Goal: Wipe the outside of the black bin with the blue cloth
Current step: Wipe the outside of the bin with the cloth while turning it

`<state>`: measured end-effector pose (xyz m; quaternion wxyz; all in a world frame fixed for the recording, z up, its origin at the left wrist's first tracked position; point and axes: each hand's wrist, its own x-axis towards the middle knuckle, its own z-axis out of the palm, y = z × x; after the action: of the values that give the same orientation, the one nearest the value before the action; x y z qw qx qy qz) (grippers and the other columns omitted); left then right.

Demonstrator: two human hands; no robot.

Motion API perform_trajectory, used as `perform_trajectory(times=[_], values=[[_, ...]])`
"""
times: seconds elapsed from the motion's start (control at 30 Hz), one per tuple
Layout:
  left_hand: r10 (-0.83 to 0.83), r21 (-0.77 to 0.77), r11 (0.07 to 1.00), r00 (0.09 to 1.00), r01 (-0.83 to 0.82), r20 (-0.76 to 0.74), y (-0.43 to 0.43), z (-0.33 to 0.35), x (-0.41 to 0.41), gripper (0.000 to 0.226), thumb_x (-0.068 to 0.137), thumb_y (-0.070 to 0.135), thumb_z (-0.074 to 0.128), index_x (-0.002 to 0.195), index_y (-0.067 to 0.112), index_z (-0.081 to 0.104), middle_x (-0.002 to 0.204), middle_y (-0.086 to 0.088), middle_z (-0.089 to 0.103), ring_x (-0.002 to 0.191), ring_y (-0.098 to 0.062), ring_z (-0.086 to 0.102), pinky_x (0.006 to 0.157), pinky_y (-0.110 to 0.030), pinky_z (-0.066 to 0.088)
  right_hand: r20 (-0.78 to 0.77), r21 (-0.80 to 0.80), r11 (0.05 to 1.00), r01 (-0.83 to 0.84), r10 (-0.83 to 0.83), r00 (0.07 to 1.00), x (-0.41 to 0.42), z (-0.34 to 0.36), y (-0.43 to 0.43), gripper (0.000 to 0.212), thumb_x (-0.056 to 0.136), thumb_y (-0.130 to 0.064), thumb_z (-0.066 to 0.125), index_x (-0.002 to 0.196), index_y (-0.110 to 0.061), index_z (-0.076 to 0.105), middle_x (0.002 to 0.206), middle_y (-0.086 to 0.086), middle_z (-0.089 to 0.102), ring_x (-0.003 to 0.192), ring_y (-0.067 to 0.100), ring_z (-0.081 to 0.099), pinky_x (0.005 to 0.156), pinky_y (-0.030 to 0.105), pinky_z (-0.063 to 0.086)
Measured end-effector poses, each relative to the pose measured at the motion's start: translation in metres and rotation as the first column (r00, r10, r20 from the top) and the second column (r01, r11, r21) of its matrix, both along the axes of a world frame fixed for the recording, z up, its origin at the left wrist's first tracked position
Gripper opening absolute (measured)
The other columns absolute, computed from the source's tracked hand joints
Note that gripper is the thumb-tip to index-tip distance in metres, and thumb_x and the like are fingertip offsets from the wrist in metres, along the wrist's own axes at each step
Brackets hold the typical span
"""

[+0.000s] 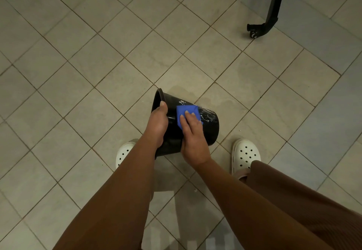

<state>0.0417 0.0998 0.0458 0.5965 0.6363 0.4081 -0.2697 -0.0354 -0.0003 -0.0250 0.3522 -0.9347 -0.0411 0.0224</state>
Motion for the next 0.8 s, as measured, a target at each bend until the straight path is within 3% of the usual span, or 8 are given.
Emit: perform_trajectory(times=[0.2,0.27,0.47,0.57,0.67,0.8], values=[[0.026,0.074,0.997,0.998,-0.031,0.058,0.002,-0.003,-0.003,0.043,0.105,0.041,0.03,0.112,0.015,0.063,0.096,-0.008,0.067,0.091,-0.025,0.065,0.071,-0.034,0.05,-0.092,-0.042,0.985,-0.165,0.16,0.983,0.009,0.003,-0.003,0.081,0.081,0.002,0.063,0.148,-0.01,0.019,0.156,0.012,0.017,0.145,0.027,0.007,0.117,0.047,0.013],[0.072,0.087,0.993,0.996,-0.077,0.059,0.003,-0.003,-0.004,0.04,0.105,0.039,0.032,0.111,0.014,0.063,0.094,-0.009,0.066,0.088,-0.026,0.065,0.071,-0.034,0.051,-0.15,-0.03,0.99,-0.138,0.132,0.98,0.012,0.001,-0.009,0.079,0.082,0.005,0.058,0.149,-0.011,0.018,0.157,0.01,0.013,0.145,0.025,0.004,0.119,0.043,0.008],[0.076,0.094,0.993,0.997,-0.077,0.013,0.007,-0.005,-0.002,0.047,0.103,0.044,0.034,0.124,0.011,0.06,0.102,-0.014,0.068,0.097,-0.032,0.066,0.09,-0.05,0.053,-0.156,-0.038,0.999,-0.03,0.023,0.988,-0.001,-0.006,-0.007,0.078,0.072,0.008,0.069,0.142,-0.003,0.035,0.149,0.02,0.031,0.139,0.036,0.025,0.111,0.047,0.02],[0.064,0.102,0.993,0.998,-0.063,-0.007,0.009,-0.006,-0.002,0.049,0.103,0.045,0.034,0.124,0.01,0.062,0.103,-0.015,0.069,0.095,-0.033,0.067,0.083,-0.045,0.055,-0.139,-0.033,0.997,-0.072,0.066,0.988,0.001,0.001,0.0,0.077,0.075,0.006,0.068,0.142,-0.005,0.034,0.149,0.019,0.03,0.139,0.036,0.027,0.113,0.048,0.025],[0.057,0.097,0.994,0.998,-0.058,0.008,0.011,-0.006,-0.002,0.049,0.104,0.043,0.034,0.125,0.01,0.062,0.106,-0.015,0.069,0.096,-0.033,0.067,0.076,-0.04,0.055,-0.141,-0.016,0.991,-0.137,0.133,0.981,0.015,0.011,0.001,0.074,0.081,0.005,0.06,0.146,-0.007,0.026,0.152,0.015,0.021,0.142,0.031,0.016,0.116,0.039,0.014],[0.063,0.089,0.994,0.998,-0.065,0.024,0.008,-0.003,-0.006,0.045,0.103,0.042,0.034,0.126,0.012,0.06,0.104,-0.014,0.067,0.098,-0.032,0.066,0.082,-0.045,0.054,-0.259,-0.075,0.997,-0.027,0.007,0.966,0.02,0.01,-0.006,0.075,0.086,-0.001,0.056,0.149,-0.012,0.016,0.157,0.009,0.009,0.144,0.026,0.006,0.113,0.03,-0.001]])
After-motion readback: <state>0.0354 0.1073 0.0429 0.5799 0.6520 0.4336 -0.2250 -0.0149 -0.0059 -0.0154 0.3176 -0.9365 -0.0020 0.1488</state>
